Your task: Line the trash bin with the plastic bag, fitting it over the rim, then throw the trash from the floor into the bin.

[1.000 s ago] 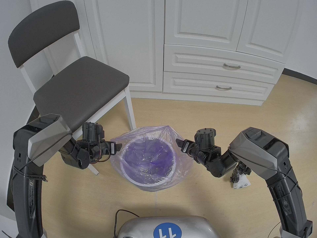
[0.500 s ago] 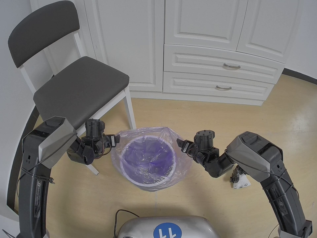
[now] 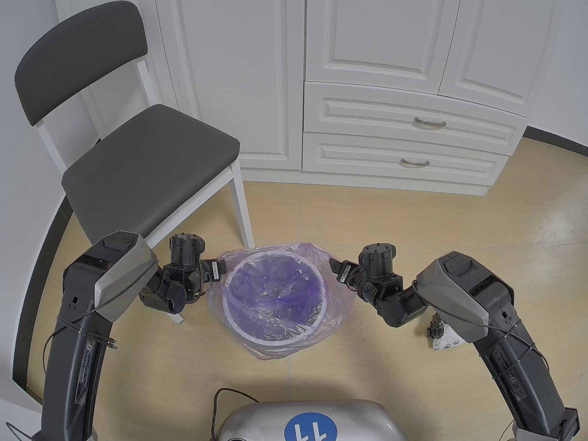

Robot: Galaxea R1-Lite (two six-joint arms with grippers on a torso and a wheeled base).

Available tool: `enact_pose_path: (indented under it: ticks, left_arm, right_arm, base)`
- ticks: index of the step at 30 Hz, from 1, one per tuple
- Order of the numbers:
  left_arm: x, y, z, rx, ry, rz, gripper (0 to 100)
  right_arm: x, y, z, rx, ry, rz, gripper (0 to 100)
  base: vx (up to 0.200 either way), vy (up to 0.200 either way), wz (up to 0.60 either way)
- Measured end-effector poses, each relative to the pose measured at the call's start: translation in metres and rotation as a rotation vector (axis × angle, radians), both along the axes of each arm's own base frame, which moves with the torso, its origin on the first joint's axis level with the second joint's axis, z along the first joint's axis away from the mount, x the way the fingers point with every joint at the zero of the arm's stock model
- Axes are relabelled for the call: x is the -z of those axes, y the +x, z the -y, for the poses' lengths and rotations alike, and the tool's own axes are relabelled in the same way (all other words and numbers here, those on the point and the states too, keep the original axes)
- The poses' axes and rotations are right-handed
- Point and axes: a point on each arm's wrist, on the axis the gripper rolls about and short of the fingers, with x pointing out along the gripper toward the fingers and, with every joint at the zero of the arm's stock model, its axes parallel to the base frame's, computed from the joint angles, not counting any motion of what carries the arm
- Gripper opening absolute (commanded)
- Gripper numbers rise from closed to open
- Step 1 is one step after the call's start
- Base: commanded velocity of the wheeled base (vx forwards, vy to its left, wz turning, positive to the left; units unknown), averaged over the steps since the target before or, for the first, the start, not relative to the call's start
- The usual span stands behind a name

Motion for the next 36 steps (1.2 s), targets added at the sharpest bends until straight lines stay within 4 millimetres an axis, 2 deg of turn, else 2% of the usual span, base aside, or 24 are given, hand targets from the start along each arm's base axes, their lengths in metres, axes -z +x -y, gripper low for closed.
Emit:
enact_pose_path:
  ticks: [9, 19, 23, 31, 36]
  left_arm:
    - [0.013, -0.008, -0.005, -0.009, 0.043, -0.132, 100]
    - [-0.007, -0.017, -0.009, -0.005, 0.051, -0.136, 100]
    - [-0.019, -0.029, -0.011, 0.029, 0.086, -0.154, 100]
    - [-0.032, -0.068, -0.017, 0.207, 0.186, -0.237, 100]
    - [-0.034, -0.078, -0.023, 0.265, 0.193, -0.279, 100]
  right_arm:
    - [0.012, 0.0, 0.003, 0.014, -0.065, -0.146, 100]
    - [-0.001, -0.003, 0.004, 0.031, -0.065, -0.147, 100]
    - [-0.009, -0.012, 0.006, 0.018, -0.086, -0.178, 100]
    - [-0.018, -0.038, 0.017, -0.062, -0.21, -0.336, 100]
    - [-0.02, -0.049, 0.02, -0.132, -0.252, -0.392, 100]
  base:
    - [0.0, 0.0, 0.0]
    - [0.0, 0.0, 0.0]
    - [0.0, 0.0, 0.0]
    - [0.0, 0.0, 0.0]
    - [0.0, 0.0, 0.0]
